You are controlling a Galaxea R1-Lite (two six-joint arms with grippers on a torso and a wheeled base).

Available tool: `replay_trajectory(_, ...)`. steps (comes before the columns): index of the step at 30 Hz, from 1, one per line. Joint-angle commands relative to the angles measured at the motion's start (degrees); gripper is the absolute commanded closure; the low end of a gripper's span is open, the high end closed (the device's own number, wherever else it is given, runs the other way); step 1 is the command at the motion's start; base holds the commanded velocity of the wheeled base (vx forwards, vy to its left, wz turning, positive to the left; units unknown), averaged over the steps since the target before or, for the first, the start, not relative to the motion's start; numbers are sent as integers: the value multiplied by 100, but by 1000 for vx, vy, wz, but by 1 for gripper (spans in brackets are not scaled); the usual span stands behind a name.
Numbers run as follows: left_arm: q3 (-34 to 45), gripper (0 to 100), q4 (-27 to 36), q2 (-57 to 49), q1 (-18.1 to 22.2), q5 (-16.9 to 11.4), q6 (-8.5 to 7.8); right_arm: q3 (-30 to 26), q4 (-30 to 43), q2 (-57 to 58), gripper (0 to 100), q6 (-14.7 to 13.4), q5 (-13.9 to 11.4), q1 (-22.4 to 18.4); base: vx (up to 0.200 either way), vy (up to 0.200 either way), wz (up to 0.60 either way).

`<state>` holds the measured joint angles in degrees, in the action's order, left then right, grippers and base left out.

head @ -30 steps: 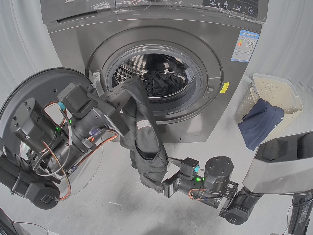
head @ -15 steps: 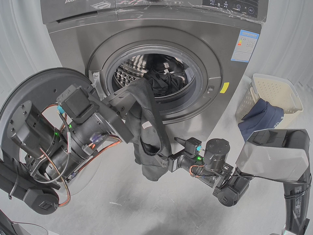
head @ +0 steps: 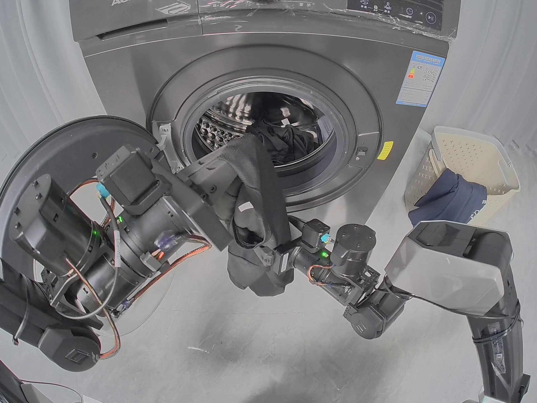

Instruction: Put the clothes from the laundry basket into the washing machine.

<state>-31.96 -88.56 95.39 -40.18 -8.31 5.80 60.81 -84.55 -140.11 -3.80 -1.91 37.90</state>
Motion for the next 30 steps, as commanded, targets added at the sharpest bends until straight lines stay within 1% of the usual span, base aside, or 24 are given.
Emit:
replay_trajectory(1, -3, 100, -3, -65, -51, -4, 9, 555, 27, -500, 0, 11, -11, -55, 0, 0, 0)
replay_trajectory(3, -3, 100, -3, -65, -43, 5, 9, 661, 35, -553, 0, 29, -11, -81, 0, 0, 0)
replay_trajectory(4, -12, 100, -3, -65, -43, 5, 9, 819, 71, -632, 0, 38, -11, -134, 0, 0, 0)
replay_trajectory(8, -29, 100, -3, -65, -34, 5, 17, 968, 88, -658, 0, 38, -11, -213, 0, 0, 0)
replay_trajectory(9, -29, 100, -3, -65, -34, 5, 17, 968, 88, -650, 100, 38, -11, -213, 0, 0, 0)
replay_trajectory(15, -29, 100, 6, 23, 89, 23, 35, 898, 0, -553, 100, 38, -11, -283, 0, 0, 0)
replay_trajectory(16, -20, 100, 6, 94, 265, 23, 35, 748, -26, -430, 100, 29, -11, -327, 0, 0, 0)
replay_trajectory(18, -12, 100, 6, 252, 494, 40, 26, 485, -96, -245, 100, 29, -2, -389, 0, 0, 0)
replay_trajectory(20, 6, 100, 6, 401, 661, 58, 17, 239, -158, -78, 100, 11, -11, -441, 0, 0, 0)
replay_trajectory(21, 15, 100, 6, 410, 669, 58, 17, 204, -167, -52, 100, 2, -11, -450, 0, 0, 0)
replay_trajectory(23, 147, 100, 6, 630, 880, 58, -18, -157, -246, 212, 100, -24, -11, -564, 0, 0, 0)
replay_trajectory(24, 147, 100, 6, 630, 880, 58, -18, -174, -246, 229, 100, -33, -11, -564, 0, 0, 0)
replay_trajectory(25, 243, 100, -3, 744, 933, 40, -44, -341, -263, 405, 100, -42, -11, -617, 0, 0, 0)
replay_trajectory(26, 314, 100, -3, 788, 933, 32, -44, -394, -263, 493, 100, -42, -2, -635, 0, 0, 0)
replay_trajectory(30, 639, 100, -3, 964, 924, 5, -79, -456, -255, 792, 100, -94, 33, -644, 0, 0, 0)
